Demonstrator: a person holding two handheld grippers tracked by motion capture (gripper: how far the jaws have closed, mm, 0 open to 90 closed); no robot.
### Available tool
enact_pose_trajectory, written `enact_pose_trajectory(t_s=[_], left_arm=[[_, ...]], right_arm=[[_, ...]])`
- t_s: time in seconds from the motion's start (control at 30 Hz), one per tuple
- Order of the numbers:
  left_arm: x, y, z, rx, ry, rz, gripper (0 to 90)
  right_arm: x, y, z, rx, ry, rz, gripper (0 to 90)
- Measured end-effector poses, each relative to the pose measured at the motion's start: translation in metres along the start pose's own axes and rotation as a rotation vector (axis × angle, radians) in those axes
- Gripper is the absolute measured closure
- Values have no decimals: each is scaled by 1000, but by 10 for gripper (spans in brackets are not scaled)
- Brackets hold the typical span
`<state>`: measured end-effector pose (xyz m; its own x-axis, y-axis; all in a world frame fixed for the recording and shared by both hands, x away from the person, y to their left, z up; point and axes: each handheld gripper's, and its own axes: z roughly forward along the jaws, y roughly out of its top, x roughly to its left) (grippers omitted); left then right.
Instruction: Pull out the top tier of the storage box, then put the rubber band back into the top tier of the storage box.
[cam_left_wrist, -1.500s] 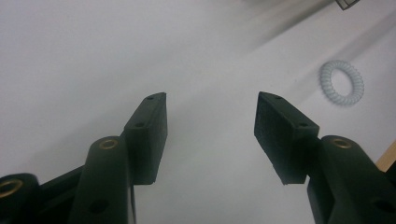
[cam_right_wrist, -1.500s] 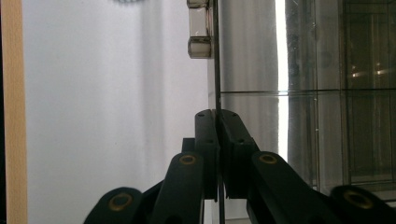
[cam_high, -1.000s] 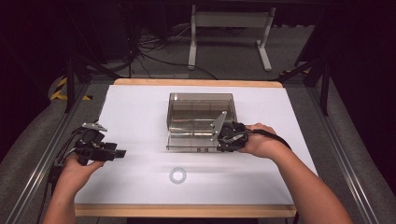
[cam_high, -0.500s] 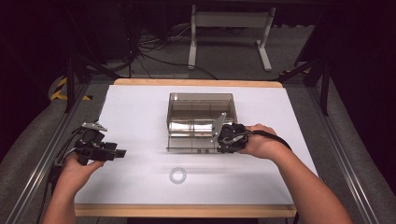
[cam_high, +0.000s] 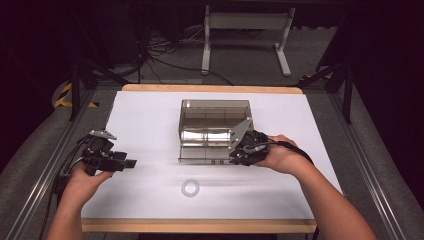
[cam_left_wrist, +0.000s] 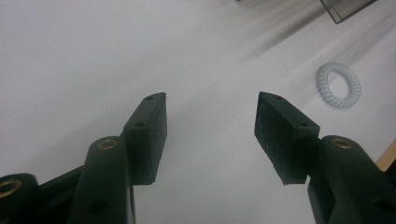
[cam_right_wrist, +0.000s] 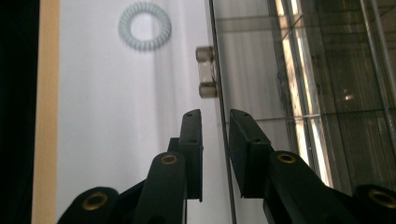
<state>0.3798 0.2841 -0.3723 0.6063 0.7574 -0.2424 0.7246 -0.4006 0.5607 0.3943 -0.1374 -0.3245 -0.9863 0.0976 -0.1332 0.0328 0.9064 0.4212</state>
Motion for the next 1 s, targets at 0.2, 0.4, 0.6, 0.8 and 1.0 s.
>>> enact_pose_trajectory(t_s=[0.2,0.4,0.6,0.8,1.0], left_arm=[[-1,2,2,4,-5,7,446],[0,3,2,0,-7,9,448],[0,3,2,-4,-8,5,448],[0,3,0,-2,-8,6,449],[0,3,1,-1,-7,6,448]], right_arm=[[7,2,-4,-56,-18,18,752],[11,5,-3,-99,-15,48,730],[17,11,4,-132,-14,58,722],[23,17,11,-156,-14,69,717],[28,24,19,-175,-11,87,711]])
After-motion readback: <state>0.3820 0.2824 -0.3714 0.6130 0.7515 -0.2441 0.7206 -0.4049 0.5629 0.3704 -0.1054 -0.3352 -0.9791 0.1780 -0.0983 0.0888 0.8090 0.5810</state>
